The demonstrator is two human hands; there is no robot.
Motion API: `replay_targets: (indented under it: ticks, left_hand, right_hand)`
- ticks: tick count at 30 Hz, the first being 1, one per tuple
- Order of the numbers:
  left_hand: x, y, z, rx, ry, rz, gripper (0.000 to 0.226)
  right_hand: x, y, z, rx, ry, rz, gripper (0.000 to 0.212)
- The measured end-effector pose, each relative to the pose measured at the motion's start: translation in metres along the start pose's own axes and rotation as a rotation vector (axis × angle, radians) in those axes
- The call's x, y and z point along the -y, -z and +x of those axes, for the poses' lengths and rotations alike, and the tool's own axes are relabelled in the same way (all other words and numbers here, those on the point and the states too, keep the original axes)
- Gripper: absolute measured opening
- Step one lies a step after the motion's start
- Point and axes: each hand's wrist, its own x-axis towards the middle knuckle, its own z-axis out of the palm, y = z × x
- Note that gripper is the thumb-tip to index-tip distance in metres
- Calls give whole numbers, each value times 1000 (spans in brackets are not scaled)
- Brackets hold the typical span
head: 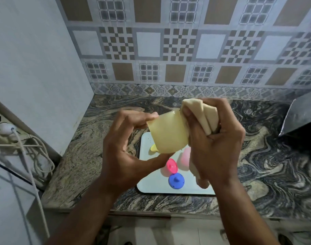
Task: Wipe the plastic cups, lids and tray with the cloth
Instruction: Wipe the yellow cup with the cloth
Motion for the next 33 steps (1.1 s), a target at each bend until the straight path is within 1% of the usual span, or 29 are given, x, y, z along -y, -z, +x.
replay_targets:
  ticks: [2, 5, 8, 10, 13, 16, 18, 21, 25, 27, 30, 33]
  left_hand:
    - [2, -1, -2, -38, 68, -112, 72]
    - [-2, -3, -1, -115, 156, -256, 71]
    - [-5, -8, 0, -101, 167, -316, 72]
    - [-5, -9, 0, -84, 190, -322, 74]
    - [-3, -5, 1, -87, 208, -282, 72]
    - [1, 2, 5, -86, 140, -77, 72]
    - [1, 4, 6, -50, 112, 39, 72]
    - [-4, 3, 3, -3, 72, 105, 71]
    - [0, 2, 0, -24, 11, 48, 74]
    - [4, 3, -2, -21, 21, -15, 75]
    - [3, 3, -8, -57, 154, -174, 73]
    - [-1, -2, -11, -134, 249, -239, 70]
  right_hand:
    - [1, 2, 0, -53, -10, 55, 16]
    - [6, 1, -18, -48, 48, 86, 20]
    - [5, -4, -41, -56, 54, 118, 22]
    - [4, -6, -45, -69, 67, 137, 19]
    - [3, -5, -44, -12, 125, 122, 15]
    - [-1, 0, -44, 33, 154, 68, 20]
    - [0, 2, -42, 46, 168, 33, 20]
    - [4, 3, -34, 49, 184, -24, 19]
    - [8, -1, -20, 49, 96, -4, 15]
    - [9, -4, -12, 42, 32, 19, 13]
    - [7, -5, -8, -17, -43, 83, 13]
    - [9, -5, -22, -53, 9, 126, 17]
